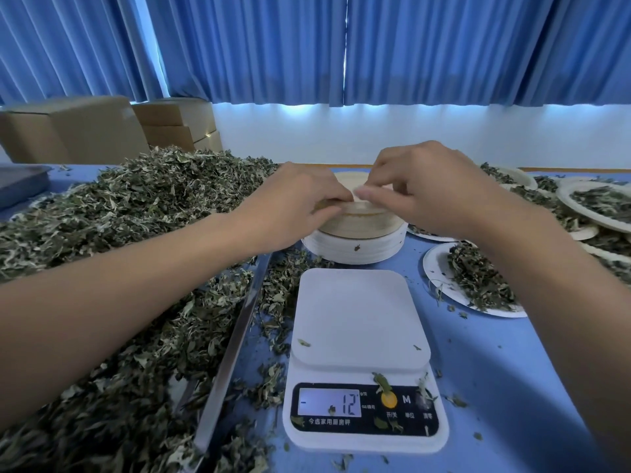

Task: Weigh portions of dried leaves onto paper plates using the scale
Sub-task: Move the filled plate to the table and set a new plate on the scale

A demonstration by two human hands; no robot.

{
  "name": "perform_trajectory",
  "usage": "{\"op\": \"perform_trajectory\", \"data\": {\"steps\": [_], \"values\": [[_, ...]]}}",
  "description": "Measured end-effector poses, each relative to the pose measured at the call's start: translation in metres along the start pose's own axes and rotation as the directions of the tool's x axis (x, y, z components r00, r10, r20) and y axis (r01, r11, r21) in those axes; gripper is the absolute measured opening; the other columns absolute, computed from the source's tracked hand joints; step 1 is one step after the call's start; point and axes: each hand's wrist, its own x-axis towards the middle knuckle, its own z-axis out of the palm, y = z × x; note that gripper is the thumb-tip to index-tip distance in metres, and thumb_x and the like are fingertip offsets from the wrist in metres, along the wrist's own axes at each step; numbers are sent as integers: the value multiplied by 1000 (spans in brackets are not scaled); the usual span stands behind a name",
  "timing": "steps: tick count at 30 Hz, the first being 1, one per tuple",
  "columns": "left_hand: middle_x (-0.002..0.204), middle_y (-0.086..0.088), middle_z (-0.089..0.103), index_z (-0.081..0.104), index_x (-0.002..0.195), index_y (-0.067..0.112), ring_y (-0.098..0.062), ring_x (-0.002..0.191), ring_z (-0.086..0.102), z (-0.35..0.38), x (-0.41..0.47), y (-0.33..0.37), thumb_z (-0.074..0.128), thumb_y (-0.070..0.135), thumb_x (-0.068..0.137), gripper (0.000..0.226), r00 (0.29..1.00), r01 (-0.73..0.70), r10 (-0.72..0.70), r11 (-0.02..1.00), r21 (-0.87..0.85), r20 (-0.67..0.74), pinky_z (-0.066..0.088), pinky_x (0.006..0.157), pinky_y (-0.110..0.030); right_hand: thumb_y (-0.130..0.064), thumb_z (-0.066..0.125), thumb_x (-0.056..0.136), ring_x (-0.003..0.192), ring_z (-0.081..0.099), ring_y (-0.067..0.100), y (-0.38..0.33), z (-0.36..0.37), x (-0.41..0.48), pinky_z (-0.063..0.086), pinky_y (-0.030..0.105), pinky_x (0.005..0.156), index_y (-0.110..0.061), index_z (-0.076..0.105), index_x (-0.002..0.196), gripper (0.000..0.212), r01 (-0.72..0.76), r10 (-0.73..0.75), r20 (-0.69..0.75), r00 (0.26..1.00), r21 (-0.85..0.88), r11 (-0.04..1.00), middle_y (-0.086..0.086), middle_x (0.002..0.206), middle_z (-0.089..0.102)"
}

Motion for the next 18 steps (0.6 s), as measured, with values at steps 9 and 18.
{"op": "perform_trajectory", "data": {"steps": [9, 18], "values": [[107, 6, 72, 76, 113, 20, -17, 102, 65, -27, -73, 64, 69, 25, 95, 20, 973, -187, 181, 982, 35, 142, 40, 102, -42, -22, 50, 106, 55, 49, 19, -30, 60, -88, 38, 41, 54, -2, 57, 60, 50, -67, 372, -525, 765, 511, 857, 5, 57, 50], [117, 11, 70, 70, 120, 25, -6, 107, 63, -32, -117, 75, 48, 39, 105, 30, 984, 179, -174, 971, -161, 49, 51, 95, -31, -34, 48, 108, 47, 37, 18, -32, 56, -132, 28, 25, 47, 0, 45, 58, 60, -256, 596, -382, 706, 647, 718, 11, 49, 43]]}}
